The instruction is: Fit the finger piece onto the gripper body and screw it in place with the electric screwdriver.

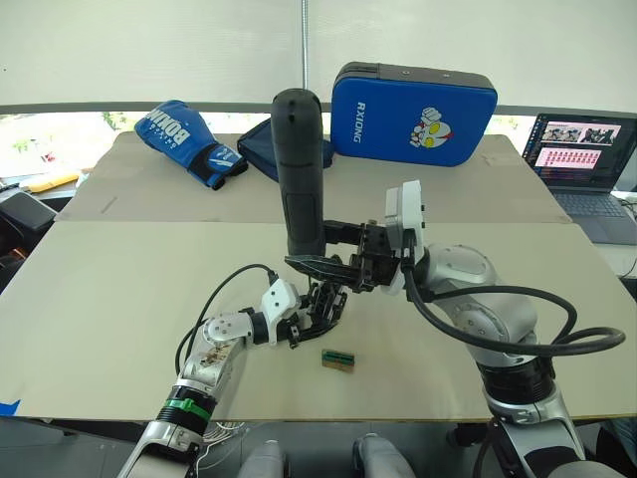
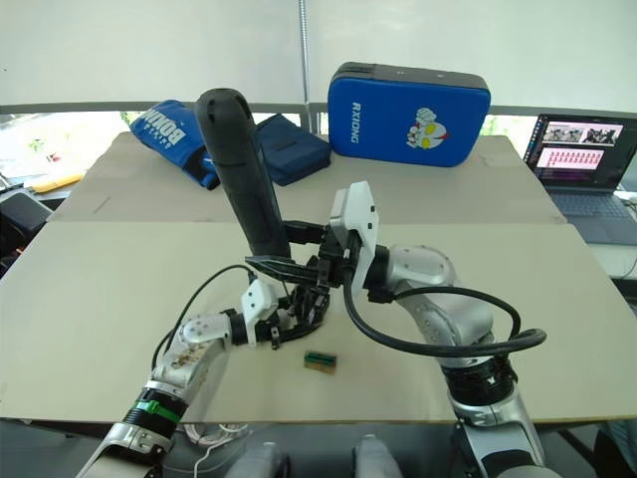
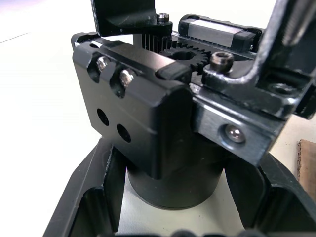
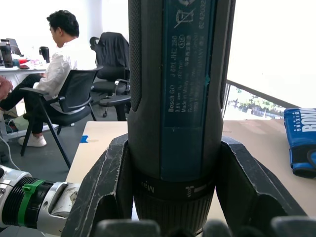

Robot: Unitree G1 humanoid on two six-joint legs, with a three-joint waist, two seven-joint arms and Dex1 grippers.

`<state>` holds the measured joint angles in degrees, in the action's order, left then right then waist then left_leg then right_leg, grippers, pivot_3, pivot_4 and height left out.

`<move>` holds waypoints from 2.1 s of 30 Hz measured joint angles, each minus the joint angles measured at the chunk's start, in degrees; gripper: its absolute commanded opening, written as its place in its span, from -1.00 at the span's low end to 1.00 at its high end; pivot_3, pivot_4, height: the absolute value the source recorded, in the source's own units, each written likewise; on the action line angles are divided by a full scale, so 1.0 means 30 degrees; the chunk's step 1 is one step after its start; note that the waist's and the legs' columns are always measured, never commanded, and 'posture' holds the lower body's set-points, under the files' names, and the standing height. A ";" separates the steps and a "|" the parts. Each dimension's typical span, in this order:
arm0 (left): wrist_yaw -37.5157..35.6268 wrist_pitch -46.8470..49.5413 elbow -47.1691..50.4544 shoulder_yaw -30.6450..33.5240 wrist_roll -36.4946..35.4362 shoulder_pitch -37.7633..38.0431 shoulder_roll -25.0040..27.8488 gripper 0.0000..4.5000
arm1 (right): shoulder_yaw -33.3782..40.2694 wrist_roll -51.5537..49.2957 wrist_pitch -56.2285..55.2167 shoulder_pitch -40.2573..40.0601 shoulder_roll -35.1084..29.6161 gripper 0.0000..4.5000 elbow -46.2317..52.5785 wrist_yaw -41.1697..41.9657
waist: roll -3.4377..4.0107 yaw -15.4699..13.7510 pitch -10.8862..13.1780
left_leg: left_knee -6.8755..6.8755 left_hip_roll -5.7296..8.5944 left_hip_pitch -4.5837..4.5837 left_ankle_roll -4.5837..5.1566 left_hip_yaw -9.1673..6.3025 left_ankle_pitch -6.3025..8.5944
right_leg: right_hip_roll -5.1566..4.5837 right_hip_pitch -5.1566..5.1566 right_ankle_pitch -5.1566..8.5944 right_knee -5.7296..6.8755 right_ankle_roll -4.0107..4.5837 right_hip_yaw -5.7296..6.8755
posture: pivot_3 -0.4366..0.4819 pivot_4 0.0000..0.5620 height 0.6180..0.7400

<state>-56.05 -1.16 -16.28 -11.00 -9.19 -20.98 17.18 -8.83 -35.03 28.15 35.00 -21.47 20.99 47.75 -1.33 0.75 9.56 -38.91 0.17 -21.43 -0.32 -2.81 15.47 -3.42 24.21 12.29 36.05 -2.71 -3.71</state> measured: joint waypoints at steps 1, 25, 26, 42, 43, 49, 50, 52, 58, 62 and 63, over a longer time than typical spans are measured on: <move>0.0000 0.0000 0.0000 0.0001 0.0000 0.0000 0.0000 0.03 | 0.0000 0.0000 0.0062 0.0000 -0.0007 -0.15 0.0031 0.0000 | 0.0000 0.0001 0.0000 | 0.0000 0.0000 0.0000 0.0000 0.0001 0.0000 | 0.0000 0.0000 0.0000 0.0000 0.0000 0.0000 | -0.05 -0.47 1.00; 0.0020 0.0010 0.0046 0.0008 -0.0009 0.0059 0.0006 0.03 | -0.0236 0.0188 0.0194 -0.0318 0.0241 -0.15 0.0308 -0.0002 | 0.0000 0.0012 0.0000 | 0.0001 -0.0001 0.0000 0.0000 0.0001 0.0000 | 0.0000 0.0000 0.0000 -0.0002 0.0000 0.0000 | -0.05 -0.47 1.00; 0.0024 0.0010 0.0049 0.0008 -0.0009 0.0063 0.0006 0.03 | -0.0236 0.0195 0.0191 -0.0362 0.0241 -0.15 0.0308 0.0007 | 0.0000 0.0013 0.0000 | 0.0001 0.0000 0.0001 0.0000 0.0000 0.0000 | 0.0000 0.0000 0.0000 -0.0003 0.0000 0.0001 | -0.05 -0.47 1.00; 0.0033 -0.0008 0.0049 0.0008 -0.0009 0.0074 0.0006 0.03 | -0.0233 0.0338 -0.0022 -0.0603 0.0474 -0.15 0.0302 0.0143 | 0.0000 0.0016 0.0000 | 0.0003 -0.0001 0.0001 0.0000 0.0000 0.0000 | 0.0000 0.0000 0.0001 -0.0004 -0.0001 0.0000 | -0.05 -0.47 1.00; 0.0032 -0.0016 0.0040 0.0008 -0.0009 0.0072 0.0006 0.03 | -0.0231 0.0335 -0.0022 -0.0600 0.0540 -0.15 0.0302 0.0142 | 0.0000 0.0016 0.0000 | 0.0003 -0.0001 0.0001 0.0000 0.0000 0.0000 | 0.0001 0.0000 0.0001 -0.0004 -0.0001 0.0000 | -0.05 -0.47 1.00; 0.0029 -0.0037 0.0016 0.0003 -0.0008 0.0060 0.0005 0.03 | -0.0202 0.0336 -0.0028 -0.0594 0.0654 -0.15 0.0302 0.0126 | 0.0000 0.0013 0.0000 | 0.0003 -0.0001 0.0002 0.0000 0.0000 0.0000 | 0.0000 -0.0001 0.0001 -0.0004 -0.0001 0.0001 | -0.05 -0.47 1.00; 0.0028 -0.0044 0.0005 0.0003 -0.0008 0.0055 0.0004 0.03 | -0.0202 0.0337 -0.0031 -0.0594 0.0654 -0.15 0.0302 0.0129 | 0.0000 0.0014 0.0000 | 0.0003 0.0000 0.0002 0.0000 0.0001 0.0000 | 0.0001 -0.0001 0.0001 -0.0004 0.0000 0.0001 | -0.05 -0.47 1.00; 0.0024 -0.0054 -0.0007 0.0000 -0.0008 0.0049 0.0001 0.03 | -0.0197 0.0341 -0.0039 -0.0594 0.0654 -0.15 0.0302 0.0132 | 0.0000 0.0013 0.0000 | 0.0003 0.0000 0.0002 0.0000 0.0000 0.0000 | 0.0000 -0.0001 0.0001 -0.0004 -0.0001 0.0001 | -0.05 -0.47 1.00; 0.0023 -0.0064 -0.0019 -0.0006 -0.0008 0.0043 0.0000 0.03 | -0.0145 0.0344 -0.0065 -0.0583 0.0639 -0.15 0.0302 0.0137 | 0.0000 0.0009 0.0000 | 0.0002 0.0000 0.0002 0.0000 0.0000 0.0000 | 0.0000 -0.0002 0.0001 -0.0004 -0.0001 0.0001 | -0.05 -0.47 1.00; 0.0023 -0.0072 -0.0024 -0.0011 -0.0008 0.0041 -0.0002 0.03 | 0.0084 0.0344 -0.0078 -0.0448 0.0639 -0.15 0.0302 0.0136 | 0.0000 0.0006 0.0000 | 0.0002 0.0000 0.0002 0.0000 -0.0001 0.0000 | 0.0000 -0.0002 0.0001 -0.0004 -0.0001 0.0001 | -0.05 -0.47 1.00; 0.0022 -0.0079 -0.0029 -0.0011 -0.0008 0.0041 -0.0002 0.03 | 0.0160 0.0344 -0.0083 -0.0432 0.0637 -0.15 0.0302 0.0134 | 0.0001 0.0007 -0.0001 | 0.0003 0.0000 0.0002 0.0000 -0.0001 0.0000 | 0.0000 -0.0002 0.0001 -0.0004 -0.0001 0.0001 | -0.05 -0.47 1.00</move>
<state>-55.98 -1.40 -16.36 -11.03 -9.21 -20.86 17.17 -8.35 -34.00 27.90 33.70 -19.56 21.89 48.15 -1.33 0.77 9.55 -38.90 0.17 -21.42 -0.32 -2.81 15.47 -3.42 24.21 12.29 36.04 -2.71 -3.70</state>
